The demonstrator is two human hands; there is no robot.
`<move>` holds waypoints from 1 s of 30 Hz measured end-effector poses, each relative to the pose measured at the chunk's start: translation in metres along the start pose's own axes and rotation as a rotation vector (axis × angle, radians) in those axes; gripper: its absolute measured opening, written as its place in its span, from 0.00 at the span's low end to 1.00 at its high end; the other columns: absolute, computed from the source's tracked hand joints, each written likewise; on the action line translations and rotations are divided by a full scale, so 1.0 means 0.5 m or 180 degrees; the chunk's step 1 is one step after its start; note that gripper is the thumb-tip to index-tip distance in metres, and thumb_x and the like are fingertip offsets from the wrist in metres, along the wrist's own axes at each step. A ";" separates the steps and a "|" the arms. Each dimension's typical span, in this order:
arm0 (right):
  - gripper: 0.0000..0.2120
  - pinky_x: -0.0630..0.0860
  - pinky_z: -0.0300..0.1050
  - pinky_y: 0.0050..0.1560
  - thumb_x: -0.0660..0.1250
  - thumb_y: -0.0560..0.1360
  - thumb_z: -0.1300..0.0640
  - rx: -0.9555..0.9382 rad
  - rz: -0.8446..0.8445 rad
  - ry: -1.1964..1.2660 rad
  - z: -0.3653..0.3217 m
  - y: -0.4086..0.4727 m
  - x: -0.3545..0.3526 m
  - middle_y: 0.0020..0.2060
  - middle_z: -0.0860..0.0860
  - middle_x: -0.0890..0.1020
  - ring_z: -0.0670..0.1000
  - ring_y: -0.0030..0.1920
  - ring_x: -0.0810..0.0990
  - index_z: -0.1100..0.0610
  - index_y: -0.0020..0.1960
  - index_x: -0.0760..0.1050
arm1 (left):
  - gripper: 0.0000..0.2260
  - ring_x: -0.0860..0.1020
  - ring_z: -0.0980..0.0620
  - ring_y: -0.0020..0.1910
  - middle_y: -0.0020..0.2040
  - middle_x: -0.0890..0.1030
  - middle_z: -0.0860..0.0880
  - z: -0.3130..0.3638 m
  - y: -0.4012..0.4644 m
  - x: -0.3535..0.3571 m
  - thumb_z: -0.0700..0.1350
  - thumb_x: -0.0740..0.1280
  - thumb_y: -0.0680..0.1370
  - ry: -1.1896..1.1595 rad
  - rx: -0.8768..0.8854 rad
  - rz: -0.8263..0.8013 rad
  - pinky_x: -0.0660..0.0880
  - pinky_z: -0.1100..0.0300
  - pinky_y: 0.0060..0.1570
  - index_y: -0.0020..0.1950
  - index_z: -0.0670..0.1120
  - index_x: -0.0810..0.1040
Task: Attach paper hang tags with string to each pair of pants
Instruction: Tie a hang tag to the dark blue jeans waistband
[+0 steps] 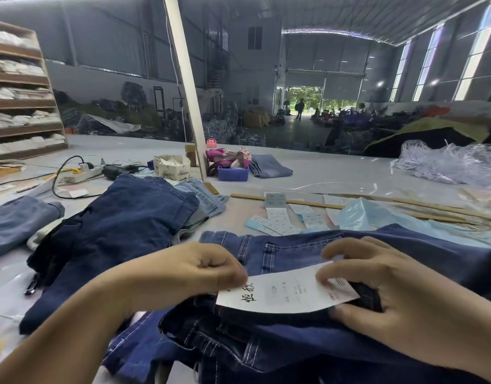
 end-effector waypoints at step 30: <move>0.46 0.50 0.48 0.73 0.34 0.62 0.19 0.1301 -0.1119 -0.1076 0.054 0.033 0.030 0.78 0.37 0.47 0.45 0.75 0.50 0.35 0.77 0.42 | 0.09 0.77 0.58 0.40 0.38 0.81 0.55 -0.134 0.030 -0.101 0.54 0.63 0.78 -0.0688 -0.0533 0.2395 0.72 0.57 0.39 0.42 0.52 0.79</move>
Point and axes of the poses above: each hand's wrist, its own y-axis towards the middle knuckle, its own x-axis out of the palm, z = x × y, the point moved 10 cm from there along y, towards the middle knuckle
